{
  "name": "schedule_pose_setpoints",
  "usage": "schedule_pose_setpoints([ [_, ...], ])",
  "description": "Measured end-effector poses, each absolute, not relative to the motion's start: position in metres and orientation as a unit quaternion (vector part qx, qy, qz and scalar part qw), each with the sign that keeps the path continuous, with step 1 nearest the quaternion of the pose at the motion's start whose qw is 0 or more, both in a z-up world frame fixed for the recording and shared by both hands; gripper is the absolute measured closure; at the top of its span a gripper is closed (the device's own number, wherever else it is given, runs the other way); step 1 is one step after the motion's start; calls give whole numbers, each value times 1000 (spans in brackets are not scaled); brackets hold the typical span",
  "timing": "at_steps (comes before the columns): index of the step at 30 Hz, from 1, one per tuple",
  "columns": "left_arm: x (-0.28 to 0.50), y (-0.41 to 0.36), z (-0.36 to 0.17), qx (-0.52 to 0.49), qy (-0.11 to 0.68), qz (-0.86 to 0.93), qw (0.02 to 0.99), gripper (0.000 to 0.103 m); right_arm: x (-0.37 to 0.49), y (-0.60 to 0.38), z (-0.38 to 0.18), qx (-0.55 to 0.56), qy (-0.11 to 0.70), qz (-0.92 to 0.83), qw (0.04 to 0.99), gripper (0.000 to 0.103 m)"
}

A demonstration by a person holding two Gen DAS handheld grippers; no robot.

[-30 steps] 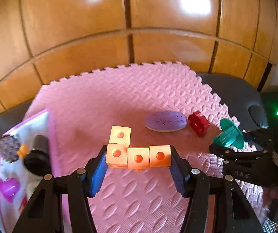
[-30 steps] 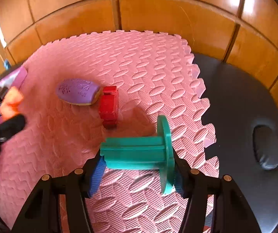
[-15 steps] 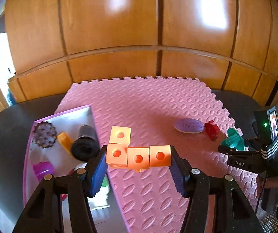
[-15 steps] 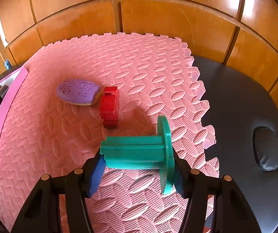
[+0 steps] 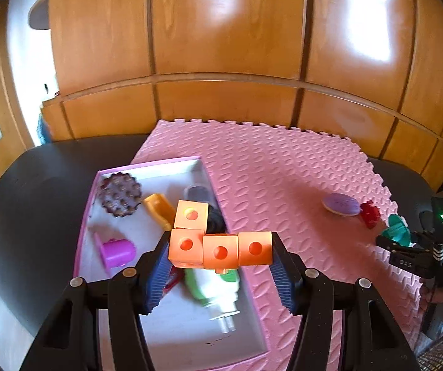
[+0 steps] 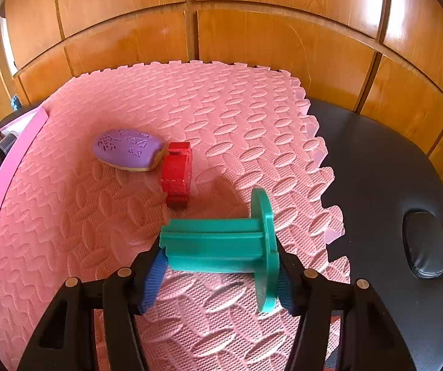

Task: Organize rigid objects
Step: 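Drop the orange cubes into the box with the left tool while the right tool holds the spool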

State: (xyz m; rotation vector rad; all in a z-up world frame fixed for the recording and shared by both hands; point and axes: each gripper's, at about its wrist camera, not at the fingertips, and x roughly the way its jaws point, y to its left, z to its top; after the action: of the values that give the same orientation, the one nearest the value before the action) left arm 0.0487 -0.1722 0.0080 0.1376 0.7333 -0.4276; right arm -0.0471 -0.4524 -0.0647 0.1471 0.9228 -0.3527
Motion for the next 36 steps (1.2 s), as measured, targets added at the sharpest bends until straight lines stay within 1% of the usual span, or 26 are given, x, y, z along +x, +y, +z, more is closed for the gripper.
schedule_pose_setpoints([
  [6, 55, -146, 4, 56, 362, -188, 911, 43, -47, -453, -65, 68, 440, -167, 880, 42],
  [18, 68, -57, -16, 12, 399, -145, 905, 43, -46, -452, -65, 64, 439, -166, 881, 42],
  [29, 86, -57, -48, 6, 439, -142, 887, 43, -45, -452, -65, 62, 438, -166, 881, 42],
  [36, 96, -64, -53, 21, 431, -138, 892, 42, -45, -452, -65, 62, 437, -167, 881, 42],
])
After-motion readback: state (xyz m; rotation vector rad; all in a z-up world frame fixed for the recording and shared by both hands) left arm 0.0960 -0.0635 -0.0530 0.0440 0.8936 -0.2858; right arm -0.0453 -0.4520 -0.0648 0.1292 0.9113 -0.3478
